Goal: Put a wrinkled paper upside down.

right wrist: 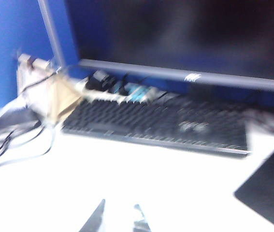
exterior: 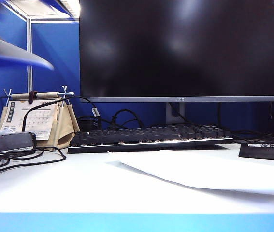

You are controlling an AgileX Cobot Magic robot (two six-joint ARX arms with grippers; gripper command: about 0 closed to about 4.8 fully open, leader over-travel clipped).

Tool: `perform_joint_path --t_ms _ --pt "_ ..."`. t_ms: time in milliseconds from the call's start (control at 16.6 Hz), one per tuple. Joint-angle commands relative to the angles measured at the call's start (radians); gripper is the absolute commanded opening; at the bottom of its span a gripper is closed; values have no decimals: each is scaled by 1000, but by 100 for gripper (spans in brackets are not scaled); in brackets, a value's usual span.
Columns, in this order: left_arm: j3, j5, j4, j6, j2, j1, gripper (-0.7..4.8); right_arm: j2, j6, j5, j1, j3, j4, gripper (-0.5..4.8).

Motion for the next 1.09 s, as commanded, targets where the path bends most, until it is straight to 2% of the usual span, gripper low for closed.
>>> perform_joint_path --t_ms 60,121,241,362,422,603,664,784,1086 --pt "41 39 227 -175 216 1 479 13 0 -45 0 10 25 106" --pt "59 51 275 -216 303 1 479 10 0 -45 0 10 26 128" --pt "154 166 281 -224 534 -1 479 2 0 -47 0 10 24 167" --pt "204 164 287 -306 649 -1 479 -1 1 -53 0 10 15 182" --pt "230 159 286 -301 695 -1 479 -3 1 -53 0 10 -7 182" --pt "246 64 253 -238 711 0 479 -13 1 -52 0 10 -57 182" --pt "267 5 194 -195 711 1 479 -14 1 -52 -3 10 -66 182" --pt "326 -93 50 -48 721 1 479 -14 1 -52 -3 9 -73 182" --pt "372 -131 10 -43 758 2 479 -19 1 -52 -3 9 -68 182"
